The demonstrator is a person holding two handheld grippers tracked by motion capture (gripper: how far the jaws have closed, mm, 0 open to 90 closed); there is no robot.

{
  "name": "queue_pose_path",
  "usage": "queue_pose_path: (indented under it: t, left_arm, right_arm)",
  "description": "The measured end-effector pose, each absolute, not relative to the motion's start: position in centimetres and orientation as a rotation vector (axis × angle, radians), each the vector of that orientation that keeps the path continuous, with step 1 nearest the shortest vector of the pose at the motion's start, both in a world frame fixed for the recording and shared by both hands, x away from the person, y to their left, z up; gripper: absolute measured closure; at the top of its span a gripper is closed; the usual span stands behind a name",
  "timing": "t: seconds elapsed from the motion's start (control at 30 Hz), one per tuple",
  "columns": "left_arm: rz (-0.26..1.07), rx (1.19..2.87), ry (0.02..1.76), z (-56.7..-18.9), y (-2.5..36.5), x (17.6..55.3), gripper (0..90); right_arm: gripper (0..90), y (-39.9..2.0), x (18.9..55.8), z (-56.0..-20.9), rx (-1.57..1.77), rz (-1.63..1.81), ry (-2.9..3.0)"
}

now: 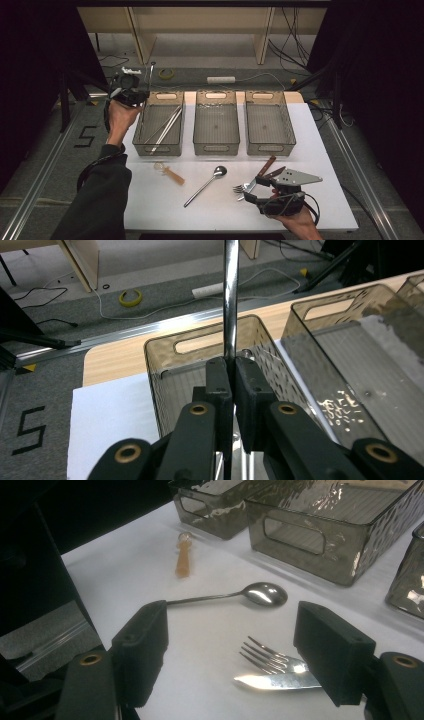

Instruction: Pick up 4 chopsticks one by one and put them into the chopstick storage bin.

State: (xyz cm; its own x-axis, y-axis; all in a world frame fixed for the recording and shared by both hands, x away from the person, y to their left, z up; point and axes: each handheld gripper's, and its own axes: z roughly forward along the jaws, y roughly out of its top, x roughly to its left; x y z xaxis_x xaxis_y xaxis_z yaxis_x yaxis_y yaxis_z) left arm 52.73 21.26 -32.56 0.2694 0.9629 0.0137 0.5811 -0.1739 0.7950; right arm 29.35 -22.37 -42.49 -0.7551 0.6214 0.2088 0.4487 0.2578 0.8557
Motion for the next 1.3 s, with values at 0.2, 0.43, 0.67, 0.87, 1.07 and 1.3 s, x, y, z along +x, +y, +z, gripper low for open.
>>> queue_pose_path:
  t: [0.2, 0.43, 0.67, 0.87, 1.07, 1.3]
  left_arm:
    - [0.690, 1.891, 1.395, -34.2, 21.1, 53.8, 84.8]
    - [0.653, 1.935, 1.389, -36.1, 20.9, 53.9, 84.7]
    - [0.633, 1.960, 1.415, -37.4, 20.6, 54.2, 88.3]
    - [0.565, 1.925, 1.430, -37.6, 21.1, 53.8, 58.1]
    - [0.532, 1.912, 1.433, -37.5, 21.5, 53.1, 47.4]
    - [0.509, 1.876, 1.411, -36.8, 21.5, 52.2, 40.4]
  right_arm:
    - [30.2, -22.4, 29.3, -42.5, 1.013, 1.510, 2.346]
    - [30.0, -22.4, 29.3, -42.5, 1.011, 1.508, 2.349]
    - [30.0, -22.3, 29.3, -42.5, 1.006, 1.503, 2.352]
    - [30.0, -22.4, 29.3, -42.5, 1.012, 1.504, 2.353]
    - [30.0, -22.3, 29.3, -42.5, 1.010, 1.498, 2.359]
    - [30.0, -22.3, 29.3, -42.5, 1.010, 1.503, 2.355]
